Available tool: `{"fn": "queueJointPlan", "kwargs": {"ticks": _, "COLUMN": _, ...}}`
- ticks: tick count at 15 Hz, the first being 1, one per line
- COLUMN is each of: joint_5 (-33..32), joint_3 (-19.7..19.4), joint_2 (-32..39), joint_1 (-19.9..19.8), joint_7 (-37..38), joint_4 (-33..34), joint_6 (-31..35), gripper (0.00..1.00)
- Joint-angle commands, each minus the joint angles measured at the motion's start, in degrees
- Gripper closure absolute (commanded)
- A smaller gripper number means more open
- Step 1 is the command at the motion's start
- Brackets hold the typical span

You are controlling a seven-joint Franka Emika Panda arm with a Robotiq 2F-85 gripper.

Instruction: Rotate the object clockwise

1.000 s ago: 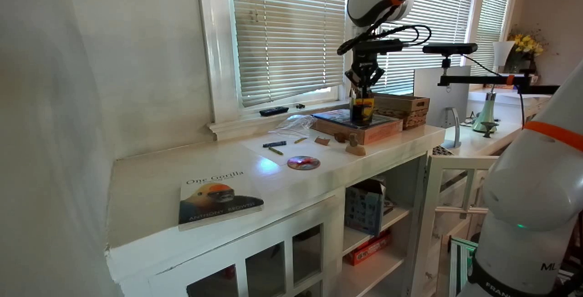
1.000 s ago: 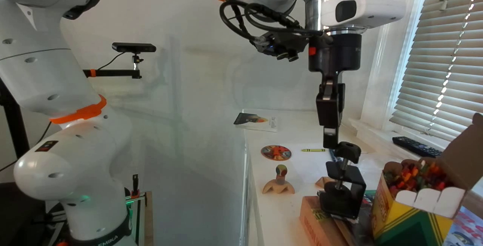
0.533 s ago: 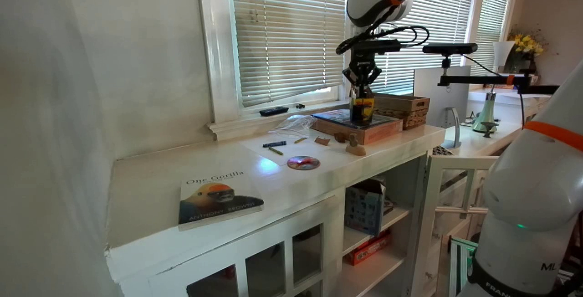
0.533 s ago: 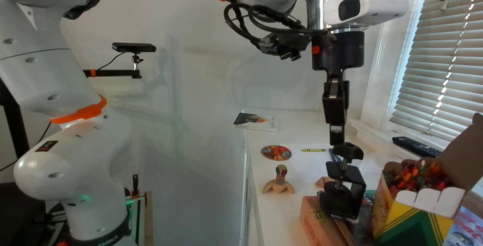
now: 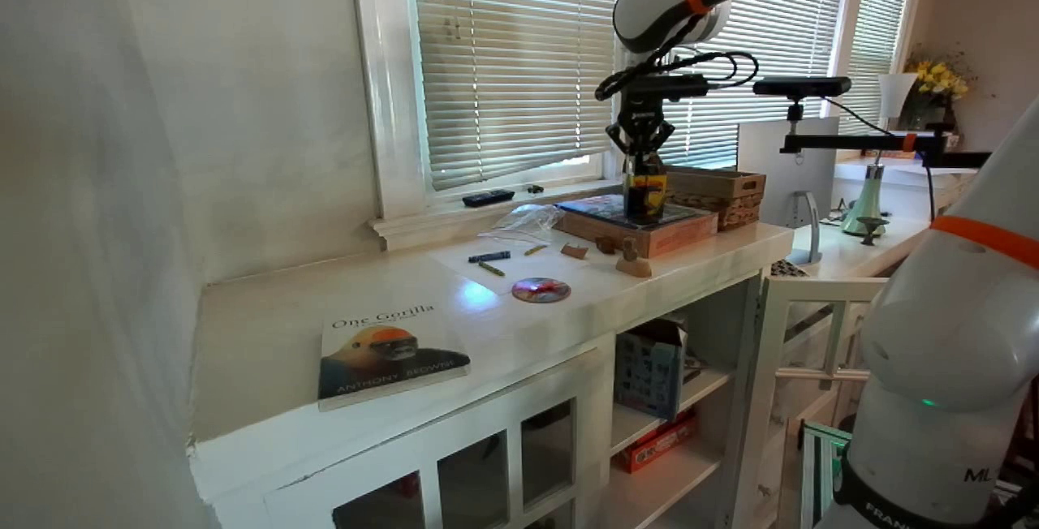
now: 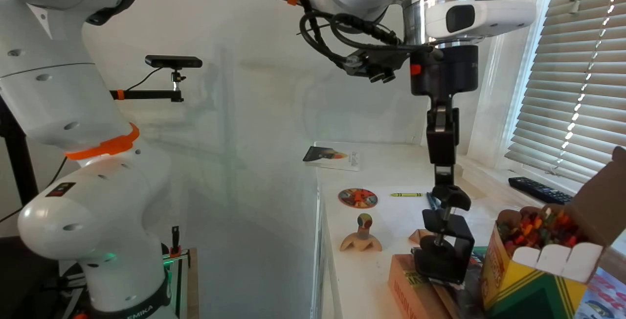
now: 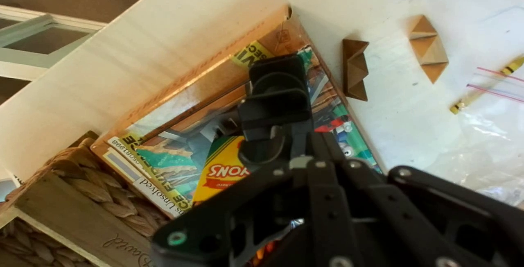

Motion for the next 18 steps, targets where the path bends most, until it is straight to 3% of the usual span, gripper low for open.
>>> {"fn": "queueJointPlan", "kwargs": {"ticks": 1, "joint_5": 1.66, "joint_3": -0.71, "joint_2": 1.11, "joint_1": 0.19, "joint_7": -0.75, "joint_4": 0.91, "joint_6": 1.28, "gripper": 1.0}}
{"fn": "queueJointPlan", "kwargs": {"ticks": 18, "joint_5": 1.8, "joint_3": -2.28, "joint_2": 4.43, "joint_1": -0.54, "joint_7": 0.43, "joint_4": 3.95, "joint_6": 1.77, "gripper": 1.0}}
